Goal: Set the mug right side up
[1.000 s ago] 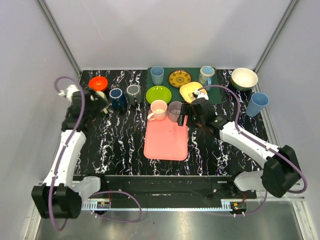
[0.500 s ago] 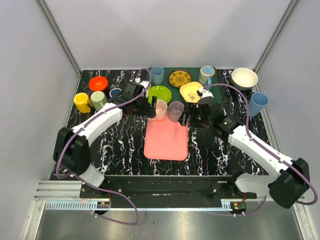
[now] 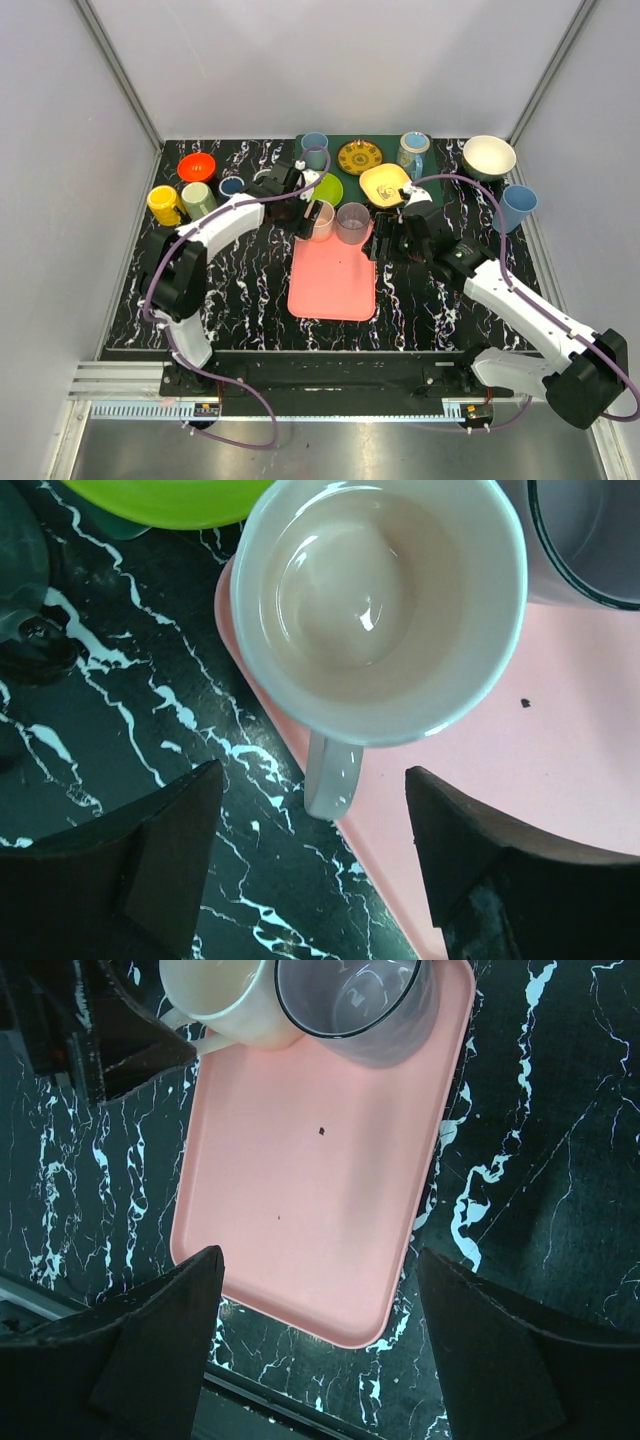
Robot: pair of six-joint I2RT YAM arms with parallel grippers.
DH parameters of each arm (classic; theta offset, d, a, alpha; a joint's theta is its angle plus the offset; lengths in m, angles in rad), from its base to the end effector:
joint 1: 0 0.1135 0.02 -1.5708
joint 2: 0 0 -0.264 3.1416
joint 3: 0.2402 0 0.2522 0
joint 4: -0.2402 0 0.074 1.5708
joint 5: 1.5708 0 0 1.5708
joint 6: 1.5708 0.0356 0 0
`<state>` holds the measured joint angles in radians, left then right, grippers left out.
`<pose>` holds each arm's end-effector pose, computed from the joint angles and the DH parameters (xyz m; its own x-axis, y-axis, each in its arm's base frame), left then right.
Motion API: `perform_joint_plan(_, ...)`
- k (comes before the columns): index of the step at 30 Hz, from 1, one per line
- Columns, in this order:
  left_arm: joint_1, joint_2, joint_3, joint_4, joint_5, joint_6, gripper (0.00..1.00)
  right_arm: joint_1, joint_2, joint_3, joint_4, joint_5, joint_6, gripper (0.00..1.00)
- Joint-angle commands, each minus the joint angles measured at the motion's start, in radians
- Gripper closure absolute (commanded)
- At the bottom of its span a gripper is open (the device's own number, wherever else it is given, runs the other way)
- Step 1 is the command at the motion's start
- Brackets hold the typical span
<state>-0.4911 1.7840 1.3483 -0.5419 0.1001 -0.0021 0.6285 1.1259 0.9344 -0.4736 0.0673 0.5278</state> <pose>0.3373 -0.1844 0.2318 -0.7322 0.3892 -0.5588 0.5170 0.8519 -0.0840 0.1992 0.1418 0.2965 -0.7051 0.1087 -0.7007 -0.2184 0.9069 0.3604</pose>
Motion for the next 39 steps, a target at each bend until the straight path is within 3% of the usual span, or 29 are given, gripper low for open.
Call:
perform_joint_plan(1,0.000,0.044,0.072,0.036,0.039,0.059,0.25,0.005,-0.011,0.000,0.004,0.002,-0.022,0.17)
perform_joint_plan(8,0.000,0.098,0.132,0.045,0.079,0.073,0.34,0.004,0.006,-0.002,0.013,-0.001,-0.032,0.16)
perform_joint_plan(13,0.000,0.121,0.146,0.043,0.101,0.079,0.47,0.005,0.023,-0.003,0.020,0.002,-0.035,0.16)
perform_joint_plan(22,-0.001,0.089,0.107,0.042,0.105,0.079,0.89,0.005,0.023,-0.006,0.024,-0.003,-0.034,0.16)
perform_joint_plan(23,-0.001,0.083,0.103,0.042,0.095,0.079,0.98,0.005,0.020,-0.008,0.024,-0.004,-0.032,0.16)
perform_joint_plan(29,-0.013,-0.018,0.091,-0.021,0.026,0.048,1.00,0.004,0.009,-0.003,0.026,-0.026,-0.019,0.17)
perform_joint_plan(35,-0.058,-0.242,0.095,-0.111,-0.092,0.004,1.00,0.004,-0.024,0.007,0.035,-0.063,-0.009,0.17)
perform_joint_plan(39,-0.060,-0.421,0.054,-0.090,-0.047,-0.084,1.00,0.005,-0.095,0.007,0.058,-0.100,-0.002,0.17)
